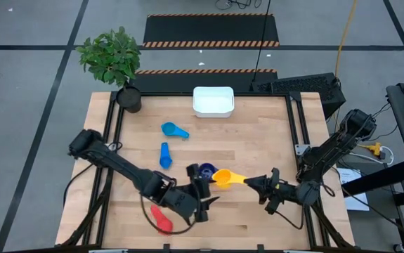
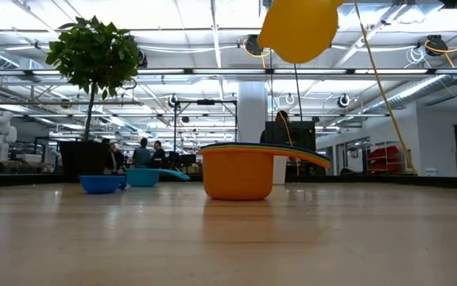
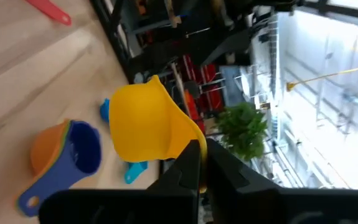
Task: Nest measuring cups in basket
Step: Stack the yellow measuring cup on top of the dark blue measuring cup
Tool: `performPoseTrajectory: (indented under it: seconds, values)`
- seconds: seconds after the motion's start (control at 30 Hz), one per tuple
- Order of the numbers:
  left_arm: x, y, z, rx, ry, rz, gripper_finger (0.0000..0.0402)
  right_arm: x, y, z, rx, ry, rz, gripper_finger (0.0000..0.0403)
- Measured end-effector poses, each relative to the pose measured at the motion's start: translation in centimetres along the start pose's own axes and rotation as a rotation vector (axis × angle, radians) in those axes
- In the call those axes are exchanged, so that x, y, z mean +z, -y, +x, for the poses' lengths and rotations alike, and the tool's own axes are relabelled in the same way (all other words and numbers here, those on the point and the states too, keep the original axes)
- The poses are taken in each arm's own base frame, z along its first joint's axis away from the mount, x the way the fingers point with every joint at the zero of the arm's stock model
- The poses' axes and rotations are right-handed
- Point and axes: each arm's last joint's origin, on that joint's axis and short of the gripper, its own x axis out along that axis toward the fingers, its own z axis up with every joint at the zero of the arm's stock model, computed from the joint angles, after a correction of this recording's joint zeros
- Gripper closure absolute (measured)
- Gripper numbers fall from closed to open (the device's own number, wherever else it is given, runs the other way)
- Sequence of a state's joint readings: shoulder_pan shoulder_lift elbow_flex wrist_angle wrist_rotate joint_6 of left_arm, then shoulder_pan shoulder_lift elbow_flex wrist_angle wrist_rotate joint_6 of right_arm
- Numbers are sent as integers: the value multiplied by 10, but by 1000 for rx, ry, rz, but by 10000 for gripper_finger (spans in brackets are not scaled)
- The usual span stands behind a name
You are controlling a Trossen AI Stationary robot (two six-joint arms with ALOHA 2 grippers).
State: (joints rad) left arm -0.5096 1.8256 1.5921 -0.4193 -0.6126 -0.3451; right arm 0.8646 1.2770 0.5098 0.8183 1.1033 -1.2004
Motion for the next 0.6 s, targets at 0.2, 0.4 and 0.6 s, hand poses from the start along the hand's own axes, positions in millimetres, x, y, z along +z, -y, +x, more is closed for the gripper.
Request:
performPoseTrajectory:
  seconds: [0.2, 0.4, 0.6]
  values:
    - [-3, -4, -25, 73, -40, -98, 147, -5, -8, 6, 23, -44, 114, 403]
    - [-9, 3, -32, 70, -57, -90, 147, -9, -38, 14, 78, -90, 154, 403]
    - [-9, 4, -33, 71, -47, -97, 147, -4, -60, 27, 30, -78, 95, 403]
